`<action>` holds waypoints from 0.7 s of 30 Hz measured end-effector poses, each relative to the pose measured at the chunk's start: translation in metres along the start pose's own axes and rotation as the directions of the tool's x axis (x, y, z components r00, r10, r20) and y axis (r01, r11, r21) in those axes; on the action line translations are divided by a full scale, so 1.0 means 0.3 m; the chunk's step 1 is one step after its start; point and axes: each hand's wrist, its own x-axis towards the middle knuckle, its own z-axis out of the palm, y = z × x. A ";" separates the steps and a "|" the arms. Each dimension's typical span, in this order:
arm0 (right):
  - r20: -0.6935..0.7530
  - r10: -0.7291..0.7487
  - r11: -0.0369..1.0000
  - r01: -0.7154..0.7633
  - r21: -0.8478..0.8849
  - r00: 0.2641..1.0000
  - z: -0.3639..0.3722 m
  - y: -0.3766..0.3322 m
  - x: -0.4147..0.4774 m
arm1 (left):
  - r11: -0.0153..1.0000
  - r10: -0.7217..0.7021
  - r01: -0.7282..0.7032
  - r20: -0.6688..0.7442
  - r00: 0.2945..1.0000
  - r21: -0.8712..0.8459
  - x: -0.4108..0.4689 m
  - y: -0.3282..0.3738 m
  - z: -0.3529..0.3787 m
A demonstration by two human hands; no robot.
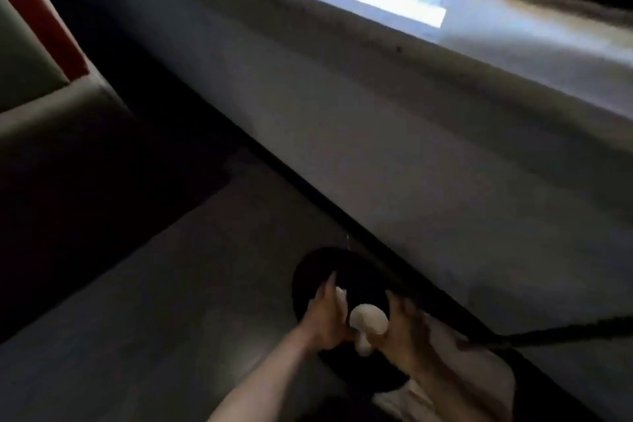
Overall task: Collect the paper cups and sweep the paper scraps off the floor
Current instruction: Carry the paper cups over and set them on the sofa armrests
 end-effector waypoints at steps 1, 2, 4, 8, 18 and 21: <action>-0.020 -0.023 1.000 0.023 0.021 1.000 0.008 -0.003 0.009 | 1.000 0.008 -0.008 -0.019 1.000 -0.009 0.006 -0.008 -0.009; -0.019 -0.040 0.999 0.041 0.027 0.999 0.005 -0.007 0.018 | 1.000 0.015 -0.016 -0.040 0.999 -0.024 0.007 -0.011 -0.023; 0.028 -0.051 0.998 0.052 -0.020 0.998 -0.062 -0.065 -0.007 | 1.000 -0.004 0.003 -0.060 0.998 -0.017 -0.018 -0.003 -0.077; 0.062 -0.121 0.991 0.124 -0.048 0.991 -0.318 -0.284 -0.135 | 1.000 0.006 -0.005 -0.118 0.993 0.010 -0.227 0.115 -0.327; 0.137 -0.454 0.828 0.473 -0.302 0.881 -1.016 -1.129 -0.727 | 0.995 -0.080 0.097 -0.431 0.899 0.019 -1.149 0.334 -1.127; 0.178 -0.596 0.699 0.615 -0.365 0.783 -1.032 -1.440 -0.891 | 0.984 -0.172 0.165 -0.545 0.821 -0.061 -1.431 0.206 -1.274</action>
